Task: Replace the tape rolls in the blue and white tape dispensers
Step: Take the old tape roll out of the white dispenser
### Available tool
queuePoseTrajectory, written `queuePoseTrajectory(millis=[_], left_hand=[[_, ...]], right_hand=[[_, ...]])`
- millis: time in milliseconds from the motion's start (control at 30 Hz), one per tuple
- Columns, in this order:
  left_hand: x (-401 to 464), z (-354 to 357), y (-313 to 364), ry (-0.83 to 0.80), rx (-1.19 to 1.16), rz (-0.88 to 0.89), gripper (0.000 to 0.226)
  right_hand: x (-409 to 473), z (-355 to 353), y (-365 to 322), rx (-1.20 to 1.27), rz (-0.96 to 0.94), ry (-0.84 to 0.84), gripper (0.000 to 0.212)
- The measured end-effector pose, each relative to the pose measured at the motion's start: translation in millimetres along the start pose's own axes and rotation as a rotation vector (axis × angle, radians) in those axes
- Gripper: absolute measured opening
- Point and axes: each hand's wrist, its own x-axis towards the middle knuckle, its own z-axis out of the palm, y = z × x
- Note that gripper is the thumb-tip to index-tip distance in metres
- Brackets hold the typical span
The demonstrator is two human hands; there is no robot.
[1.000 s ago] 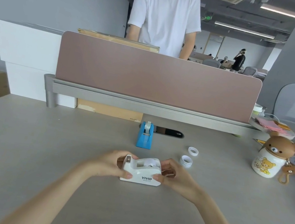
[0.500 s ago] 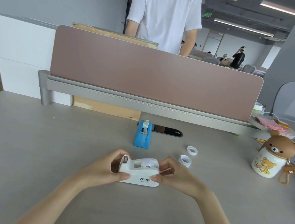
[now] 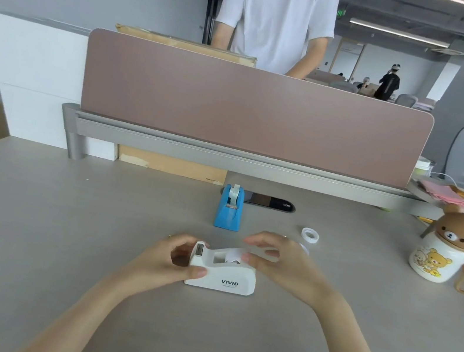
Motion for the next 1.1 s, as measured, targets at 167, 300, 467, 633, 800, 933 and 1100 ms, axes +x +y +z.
queuePoseTrajectory(millis=[167,300,467,633,800,933,1100], left_hand=[[1,0,-2,0.007,-0.008,-0.004,0.039],[0,0,0,-0.007,-0.014,0.011,0.038],[-1,-4,5,0.035,-0.006,0.023,0.046],[-2,-11,19,0.104,0.128,0.099,0.046],[7,-1,54,0.161,0.229,0.227,0.034],[20,17,77,0.160,0.181,0.249,0.031],[26,33,75,0.197,0.167,0.287,0.024]], right_hand=[[0,7,0,-0.021,-0.021,-0.011,0.013],[2,9,-1,-0.017,-0.029,0.000,0.005],[0,7,-4,0.007,-0.034,0.004,0.011],[-1,0,-7,0.094,-0.007,0.031,0.011],[1,-6,-12,0.192,0.009,0.130,0.009],[1,-8,-11,0.295,0.090,0.219,0.011],[4,-6,-10,0.377,0.131,0.240,0.014]])
